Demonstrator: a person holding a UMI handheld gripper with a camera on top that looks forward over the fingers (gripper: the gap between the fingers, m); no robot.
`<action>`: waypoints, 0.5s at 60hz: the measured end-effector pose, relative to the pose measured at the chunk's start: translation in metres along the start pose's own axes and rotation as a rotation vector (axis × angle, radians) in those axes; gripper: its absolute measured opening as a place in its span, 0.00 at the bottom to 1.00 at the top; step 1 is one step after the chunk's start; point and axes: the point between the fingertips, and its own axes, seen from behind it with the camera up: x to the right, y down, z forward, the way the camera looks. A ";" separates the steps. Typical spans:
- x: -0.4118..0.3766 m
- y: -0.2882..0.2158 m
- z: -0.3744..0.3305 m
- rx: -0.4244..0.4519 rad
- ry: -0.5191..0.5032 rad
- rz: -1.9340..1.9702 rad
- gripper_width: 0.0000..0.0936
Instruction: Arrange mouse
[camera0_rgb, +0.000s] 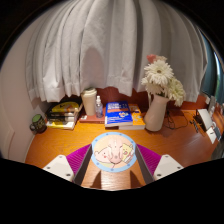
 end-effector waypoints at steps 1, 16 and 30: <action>-0.001 -0.004 -0.009 0.013 0.003 0.003 0.93; -0.011 -0.019 -0.112 0.119 0.032 0.032 0.93; -0.034 -0.002 -0.154 0.124 0.004 0.016 0.92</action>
